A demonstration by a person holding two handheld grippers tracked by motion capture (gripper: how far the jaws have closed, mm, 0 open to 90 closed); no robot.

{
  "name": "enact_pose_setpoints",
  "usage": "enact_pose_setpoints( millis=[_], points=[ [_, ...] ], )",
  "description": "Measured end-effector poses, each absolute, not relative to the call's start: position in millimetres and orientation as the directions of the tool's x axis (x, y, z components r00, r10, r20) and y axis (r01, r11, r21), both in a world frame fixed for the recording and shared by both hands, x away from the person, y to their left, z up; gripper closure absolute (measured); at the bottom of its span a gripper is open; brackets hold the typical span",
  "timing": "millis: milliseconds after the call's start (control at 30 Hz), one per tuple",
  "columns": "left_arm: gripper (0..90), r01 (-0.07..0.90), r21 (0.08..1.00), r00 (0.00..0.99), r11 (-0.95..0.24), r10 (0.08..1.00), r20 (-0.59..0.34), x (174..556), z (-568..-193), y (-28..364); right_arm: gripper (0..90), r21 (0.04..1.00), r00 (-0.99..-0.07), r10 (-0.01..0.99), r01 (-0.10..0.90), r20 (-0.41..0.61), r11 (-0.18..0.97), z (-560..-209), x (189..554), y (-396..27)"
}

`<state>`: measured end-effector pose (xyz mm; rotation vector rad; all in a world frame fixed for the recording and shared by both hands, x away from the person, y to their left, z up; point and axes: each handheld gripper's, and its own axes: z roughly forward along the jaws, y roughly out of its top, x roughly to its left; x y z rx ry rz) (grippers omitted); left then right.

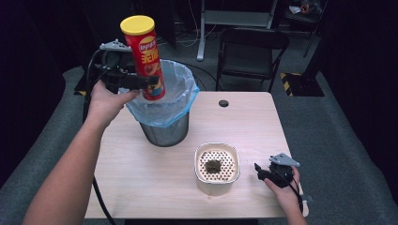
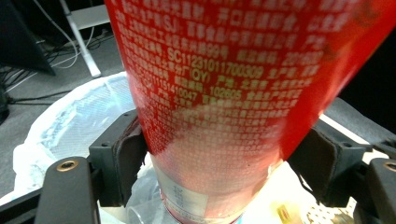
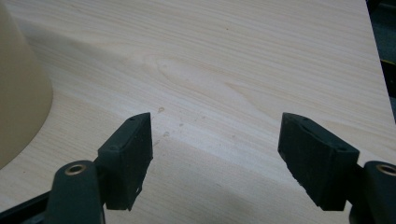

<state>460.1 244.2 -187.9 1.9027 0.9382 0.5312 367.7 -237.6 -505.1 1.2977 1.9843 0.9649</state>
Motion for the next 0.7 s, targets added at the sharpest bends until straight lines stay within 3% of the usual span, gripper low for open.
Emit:
enact_pose_setpoints(
  millis=[700],
  points=[
    [23.6,0.466,0.865,0.470,-0.189,0.881,-0.060,514,-234,252,26.3,0.807,-0.392,0.918,0.519,-0.066,0.280,-508,370,-236]
  ],
)
